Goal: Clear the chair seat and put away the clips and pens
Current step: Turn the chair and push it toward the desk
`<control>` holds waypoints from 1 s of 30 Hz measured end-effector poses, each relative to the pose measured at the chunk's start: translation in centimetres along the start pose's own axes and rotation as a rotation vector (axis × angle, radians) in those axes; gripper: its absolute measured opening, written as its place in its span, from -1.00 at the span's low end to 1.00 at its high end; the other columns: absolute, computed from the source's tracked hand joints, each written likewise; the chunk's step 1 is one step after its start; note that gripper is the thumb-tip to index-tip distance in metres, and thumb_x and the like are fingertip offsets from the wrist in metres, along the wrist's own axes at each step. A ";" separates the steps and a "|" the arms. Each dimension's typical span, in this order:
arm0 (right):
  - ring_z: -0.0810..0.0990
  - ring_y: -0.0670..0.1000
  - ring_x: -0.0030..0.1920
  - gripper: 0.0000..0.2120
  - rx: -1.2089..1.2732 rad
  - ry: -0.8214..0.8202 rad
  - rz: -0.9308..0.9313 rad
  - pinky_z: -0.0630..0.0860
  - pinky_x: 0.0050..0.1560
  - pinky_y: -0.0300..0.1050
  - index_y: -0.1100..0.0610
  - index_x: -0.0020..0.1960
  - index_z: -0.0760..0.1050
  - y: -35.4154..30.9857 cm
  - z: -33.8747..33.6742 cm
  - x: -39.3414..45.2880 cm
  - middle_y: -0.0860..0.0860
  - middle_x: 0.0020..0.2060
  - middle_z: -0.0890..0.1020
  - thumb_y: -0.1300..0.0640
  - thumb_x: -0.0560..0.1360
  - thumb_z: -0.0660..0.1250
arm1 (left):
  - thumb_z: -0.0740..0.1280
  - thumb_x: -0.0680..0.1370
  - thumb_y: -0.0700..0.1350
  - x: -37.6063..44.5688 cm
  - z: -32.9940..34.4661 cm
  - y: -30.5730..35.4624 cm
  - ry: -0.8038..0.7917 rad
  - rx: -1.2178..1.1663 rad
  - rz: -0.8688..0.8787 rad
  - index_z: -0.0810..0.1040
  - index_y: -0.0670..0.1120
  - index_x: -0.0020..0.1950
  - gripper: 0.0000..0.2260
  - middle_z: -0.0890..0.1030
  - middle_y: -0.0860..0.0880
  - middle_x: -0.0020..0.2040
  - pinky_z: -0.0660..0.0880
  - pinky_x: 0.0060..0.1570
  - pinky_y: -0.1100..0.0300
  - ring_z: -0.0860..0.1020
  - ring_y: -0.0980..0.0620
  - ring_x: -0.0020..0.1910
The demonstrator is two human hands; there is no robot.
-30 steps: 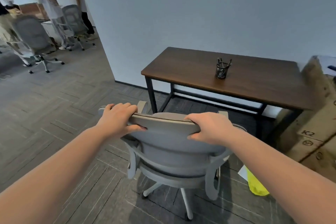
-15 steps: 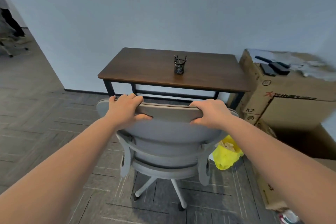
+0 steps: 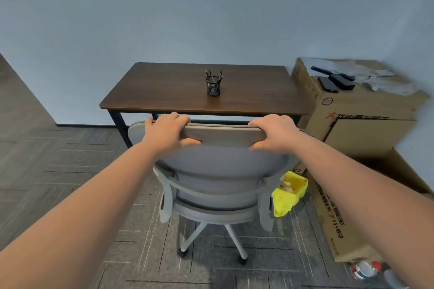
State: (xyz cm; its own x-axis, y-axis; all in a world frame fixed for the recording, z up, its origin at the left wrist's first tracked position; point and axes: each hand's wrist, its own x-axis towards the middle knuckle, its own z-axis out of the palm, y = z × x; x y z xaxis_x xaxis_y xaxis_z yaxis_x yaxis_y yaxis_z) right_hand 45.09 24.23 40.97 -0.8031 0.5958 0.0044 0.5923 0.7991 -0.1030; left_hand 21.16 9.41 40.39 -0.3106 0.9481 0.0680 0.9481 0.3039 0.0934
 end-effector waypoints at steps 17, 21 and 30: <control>0.49 0.03 0.17 -0.58 0.024 -0.004 0.117 0.40 0.10 0.08 -0.15 0.13 0.47 9.1 -1.2 7.1 -0.13 0.09 0.58 -0.22 0.33 0.44 | 0.20 0.42 0.37 11.4 1.9 3.3 0.016 -0.022 0.040 0.37 0.10 0.26 -0.47 0.44 0.01 0.28 0.17 0.33 -0.25 0.39 -0.10 0.28; 0.50 0.01 0.16 -0.55 0.018 0.012 0.093 0.41 0.11 0.07 -0.16 0.16 0.47 9.3 -1.1 7.4 -0.15 0.10 0.59 -0.22 0.32 0.45 | 0.22 0.42 0.35 11.7 2.1 3.1 0.042 -0.047 0.041 0.37 0.12 0.29 -0.47 0.38 0.02 0.35 0.10 0.37 -0.27 0.35 -0.10 0.33; 0.51 0.01 0.16 -0.53 0.000 0.030 0.093 0.41 0.04 0.02 -0.17 0.18 0.45 8.6 -0.9 6.2 -0.15 0.11 0.58 -0.22 0.32 0.45 | 0.23 0.42 0.34 10.5 2.0 3.4 0.053 -0.052 0.032 0.37 0.13 0.30 -0.48 0.39 0.02 0.36 0.05 0.41 -0.30 0.35 -0.09 0.36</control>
State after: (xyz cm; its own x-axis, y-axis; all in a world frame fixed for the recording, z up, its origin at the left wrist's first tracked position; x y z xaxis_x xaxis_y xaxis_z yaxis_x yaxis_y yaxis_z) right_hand 45.24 34.92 40.99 -0.7425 0.6695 0.0242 0.6642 0.7403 -0.1040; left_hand 21.29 20.60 39.39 -0.2850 0.9504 0.1244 0.9532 0.2674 0.1412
